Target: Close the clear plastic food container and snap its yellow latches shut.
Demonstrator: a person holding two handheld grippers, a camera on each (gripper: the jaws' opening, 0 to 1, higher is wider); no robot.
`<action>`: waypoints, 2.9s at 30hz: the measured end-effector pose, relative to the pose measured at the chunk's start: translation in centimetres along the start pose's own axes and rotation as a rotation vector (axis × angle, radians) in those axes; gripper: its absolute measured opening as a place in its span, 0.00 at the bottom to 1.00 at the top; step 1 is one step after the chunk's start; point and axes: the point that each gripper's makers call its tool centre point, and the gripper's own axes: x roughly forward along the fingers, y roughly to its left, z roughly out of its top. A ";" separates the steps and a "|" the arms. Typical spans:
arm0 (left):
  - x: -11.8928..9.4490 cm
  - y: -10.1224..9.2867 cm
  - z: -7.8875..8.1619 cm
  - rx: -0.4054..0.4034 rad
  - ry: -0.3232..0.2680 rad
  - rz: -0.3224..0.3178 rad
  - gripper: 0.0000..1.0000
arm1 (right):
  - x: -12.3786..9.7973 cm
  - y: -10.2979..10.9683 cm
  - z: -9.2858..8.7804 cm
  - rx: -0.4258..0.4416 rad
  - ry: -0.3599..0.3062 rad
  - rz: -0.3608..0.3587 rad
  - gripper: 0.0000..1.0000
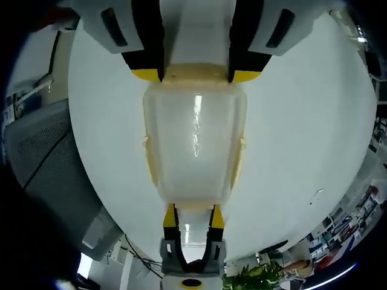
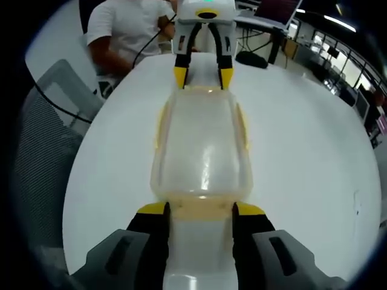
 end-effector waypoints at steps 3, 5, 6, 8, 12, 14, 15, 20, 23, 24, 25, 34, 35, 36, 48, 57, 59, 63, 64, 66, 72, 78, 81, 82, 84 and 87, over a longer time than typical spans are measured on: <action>-0.1 -0.2 -0.1 -0.005 0.000 0.001 0.34 | 0.0 0.0 0.0 0.001 0.001 -0.002 0.38; -0.1 -0.1 -0.1 -0.020 0.003 0.007 0.34 | 0.0 0.0 0.0 0.002 -0.003 -0.003 0.37; -0.1 -0.2 -0.2 -0.022 0.005 0.008 0.33 | 0.0 0.0 -0.1 0.002 -0.006 -0.004 0.37; -0.1 -0.1 -0.3 -0.025 0.011 0.010 0.33 | -0.1 0.1 -0.1 0.001 -0.009 -0.006 0.36; 0.0 -0.1 -0.4 -0.028 0.018 0.011 0.32 | -0.1 0.1 -0.1 -0.020 -0.005 -0.014 0.35; 0.0 -0.2 -0.3 -0.028 0.022 0.009 0.32 | -0.1 0.1 -0.1 -0.023 -0.001 -0.014 0.35; 0.1 -0.2 -0.3 -0.027 0.025 0.008 0.32 | -0.2 0.2 -0.1 -0.028 0.001 -0.012 0.35; 0.2 -0.5 -0.1 -0.030 0.033 -0.001 0.32 | -0.4 0.4 -0.3 -0.036 0.010 -0.010 0.34; 0.2 -0.6 0.0 -0.027 0.041 0.000 0.32 | -0.7 0.5 -0.2 -0.046 0.011 -0.016 0.34; 0.1 -0.7 -0.1 -0.025 0.050 0.003 0.32 | -0.8 0.5 -0.1 -0.045 0.006 -0.017 0.34; 0.1 -0.7 -0.1 -0.025 0.053 0.002 0.32 | -0.9 0.6 0.0 -0.046 0.005 -0.018 0.34; -1.1 -0.5 0.0 -0.025 0.052 0.023 0.32 | -1.8 0.8 0.7 -0.059 -0.003 -0.034 0.34; -1.1 -0.6 0.1 -0.026 0.052 0.023 0.32 | -1.9 0.8 0.7 -0.060 -0.003 -0.034 0.34; -1.3 -0.7 0.1 -0.027 0.053 0.023 0.32 | -2.1 0.9 0.9 -0.062 -0.004 -0.034 0.34; -3.7 -0.7 1.7 -0.021 0.040 0.045 0.32 | -4.7 1.0 2.0 -0.084 -0.002 -0.044 0.34; -4.5 -0.5 4.1 -0.016 0.005 0.047 0.32 | -7.1 0.9 1.3 -0.087 0.011 -0.056 0.34; -4.5 -0.4 4.7 -0.012 -0.006 0.046 0.32 | -7.6 0.9 0.9 -0.085 0.017 -0.058 0.34; -4.3 -0.2 5.8 -0.006 -0.018 0.041 0.32 | -8.6 0.9 0.3 -0.079 0.021 -0.063 0.34; -4.3 -0.1 6.0 -0.008 -0.019 0.040 0.32 | -8.8 0.9 0.1 -0.079 0.022 -0.064 0.34; -4.2 -0.1 6.6 -0.008 -0.022 0.036 0.32 | -9.3 0.8 -0.3 -0.079 0.027 -0.068 0.34; -3.8 0.4 8.8 0.004 -0.037 0.029 0.32 | -10.5 0.5 -1.8 -0.065 0.040 -0.076 0.34; -3.4 0.8 11.0 0.028 -0.056 0.023 0.32 | -11.7 0.4 -3.6 -0.043 0.056 -0.081 0.34; -2.9 0.9 12.1 0.038 -0.064 0.018 0.32 | -12.2 0.4 -4.7 -0.034 0.067 -0.082 0.34; -2.8 0.9 12.4 0.040 -0.066 0.015 0.32 | -12.4 0.5 -4.9 -0.032 0.070 -0.082 0.34; -2.4 1.0 13.1 0.046 -0.070 0.014 0.32 | -12.8 0.5 -5.7 -0.025 0.077 -0.085 0.34; -1.9 1.1 14.1 0.055 -0.075 0.015 0.32 | -13.4 0.4 -6.8 -0.017 0.090 -0.091 0.34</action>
